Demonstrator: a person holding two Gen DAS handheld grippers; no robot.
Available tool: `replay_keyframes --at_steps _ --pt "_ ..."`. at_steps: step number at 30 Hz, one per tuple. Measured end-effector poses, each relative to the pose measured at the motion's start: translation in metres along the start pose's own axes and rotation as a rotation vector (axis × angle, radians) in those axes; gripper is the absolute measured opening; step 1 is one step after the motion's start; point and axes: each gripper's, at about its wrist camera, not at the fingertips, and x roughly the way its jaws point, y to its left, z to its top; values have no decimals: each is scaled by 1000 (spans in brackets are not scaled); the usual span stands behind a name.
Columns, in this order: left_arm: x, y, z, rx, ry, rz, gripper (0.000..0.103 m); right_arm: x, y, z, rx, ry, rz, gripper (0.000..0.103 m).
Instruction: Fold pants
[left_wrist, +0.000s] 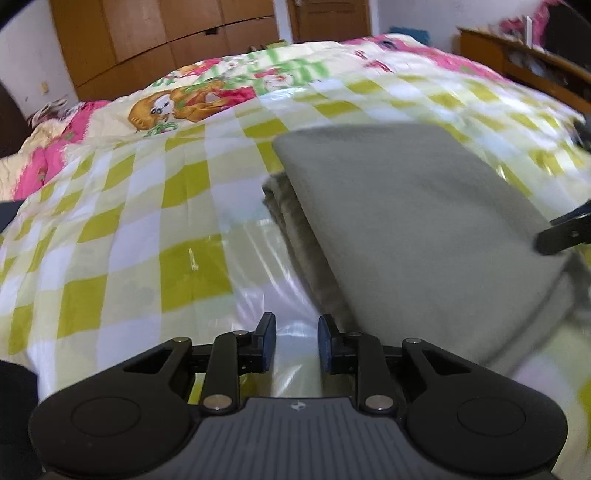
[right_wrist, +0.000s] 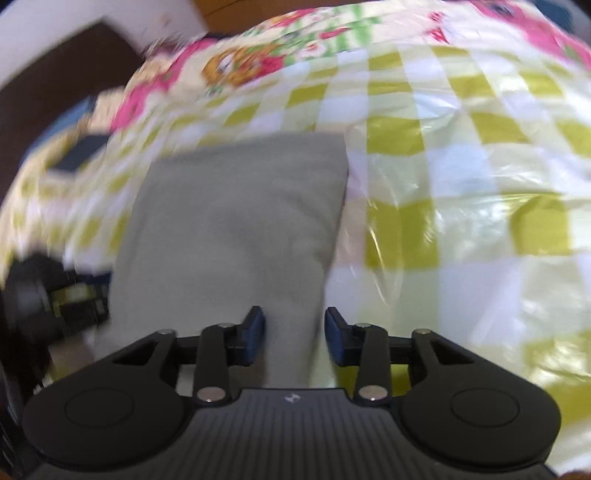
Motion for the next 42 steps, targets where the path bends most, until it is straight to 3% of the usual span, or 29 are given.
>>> replay_keyframes --at_steps 2,5,7,10,13,17,20,26,30,34,38,42 --pt "-9 -7 -8 61 -3 37 40 -11 1 -10 -18 -1 -27 46" --pt "-24 -9 -9 63 -23 62 41 -32 16 -12 -73 -87 -82 48" --pt "-36 -12 -4 49 -72 92 41 -36 30 -10 -103 -132 -53 48" --pt "-44 -19 4 25 -136 96 42 -17 46 -3 -140 -116 -19 48" --pt "-36 -30 0 38 -92 59 43 3 52 -12 -154 -37 -35 49" --pt "-33 -30 -25 85 -25 59 44 -7 55 -26 -199 -16 -21 53" --pt "-40 -24 -29 46 -25 92 44 -19 61 -22 -193 -55 -16 52" --pt "-55 -24 -12 -43 -124 118 48 -9 82 -13 -203 -116 42 53" --pt "-34 -33 -14 -14 -63 125 50 13 89 -20 -185 -42 60 57" --pt "-32 -27 -25 -38 -3 193 50 -12 94 -29 -198 -89 77 55" --pt "-54 -21 -35 -120 -10 218 50 -33 83 -36 -131 -150 46 56" --pt "-81 -40 -43 -152 -60 191 51 -37 70 -49 -47 -167 -9 56"
